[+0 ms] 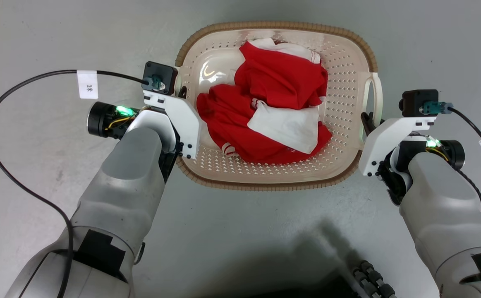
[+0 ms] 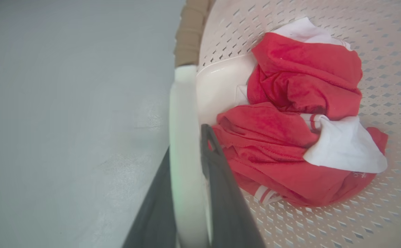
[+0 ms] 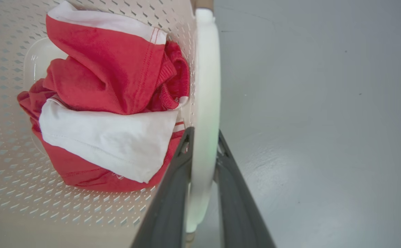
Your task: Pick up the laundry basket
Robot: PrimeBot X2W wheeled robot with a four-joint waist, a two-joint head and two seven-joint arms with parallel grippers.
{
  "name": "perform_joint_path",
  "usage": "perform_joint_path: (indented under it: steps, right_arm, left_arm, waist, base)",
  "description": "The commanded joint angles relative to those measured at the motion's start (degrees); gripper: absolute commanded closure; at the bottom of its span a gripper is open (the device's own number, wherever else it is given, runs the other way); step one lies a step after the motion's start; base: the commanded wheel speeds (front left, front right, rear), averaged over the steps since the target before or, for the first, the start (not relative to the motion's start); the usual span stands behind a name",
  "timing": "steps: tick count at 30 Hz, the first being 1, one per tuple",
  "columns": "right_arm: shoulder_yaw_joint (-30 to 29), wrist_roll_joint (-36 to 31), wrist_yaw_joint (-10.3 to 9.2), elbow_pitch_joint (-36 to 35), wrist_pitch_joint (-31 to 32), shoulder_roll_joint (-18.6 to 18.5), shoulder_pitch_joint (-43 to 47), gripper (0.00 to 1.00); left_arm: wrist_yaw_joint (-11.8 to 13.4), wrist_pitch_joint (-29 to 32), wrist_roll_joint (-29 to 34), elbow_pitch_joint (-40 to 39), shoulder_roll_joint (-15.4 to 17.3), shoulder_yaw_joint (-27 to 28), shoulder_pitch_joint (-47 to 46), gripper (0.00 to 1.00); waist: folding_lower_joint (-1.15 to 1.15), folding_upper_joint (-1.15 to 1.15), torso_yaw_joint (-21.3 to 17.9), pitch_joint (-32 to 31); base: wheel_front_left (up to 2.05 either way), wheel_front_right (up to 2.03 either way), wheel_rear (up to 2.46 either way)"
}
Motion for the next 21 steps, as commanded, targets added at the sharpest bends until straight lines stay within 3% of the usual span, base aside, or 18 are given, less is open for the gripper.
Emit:
perform_joint_path:
  steps: [1,9,21]
  right_arm:
    - [0.41,0.44,-0.02,-0.19,0.04,0.13,0.19,1.00]
    - [2.48,1.58,-0.02,-0.17,3.87,0.07,1.73,1.00]
    - [7.53,5.03,-0.02,-0.13,13.18,-0.58,5.08,1.00]
  left_arm:
    - [-0.90,-0.10,0.05,-0.09,-0.58,-0.58,0.52,1.00]
    - [-1.73,1.83,-2.85,0.23,-0.58,-0.81,3.44,1.00]
    - [-2.25,7.37,-11.03,-0.34,-0.59,-2.32,11.38,1.00]
  waist:
    - [0.00,0.00,0.00,-0.43]
    - [0.00,0.00,0.53,-5.94]
    - [0.00,0.00,4.68,-20.39]
  base:
    - [0.00,0.00,0.00]
    - [0.00,0.00,0.00]
    - [0.00,0.00,0.00]
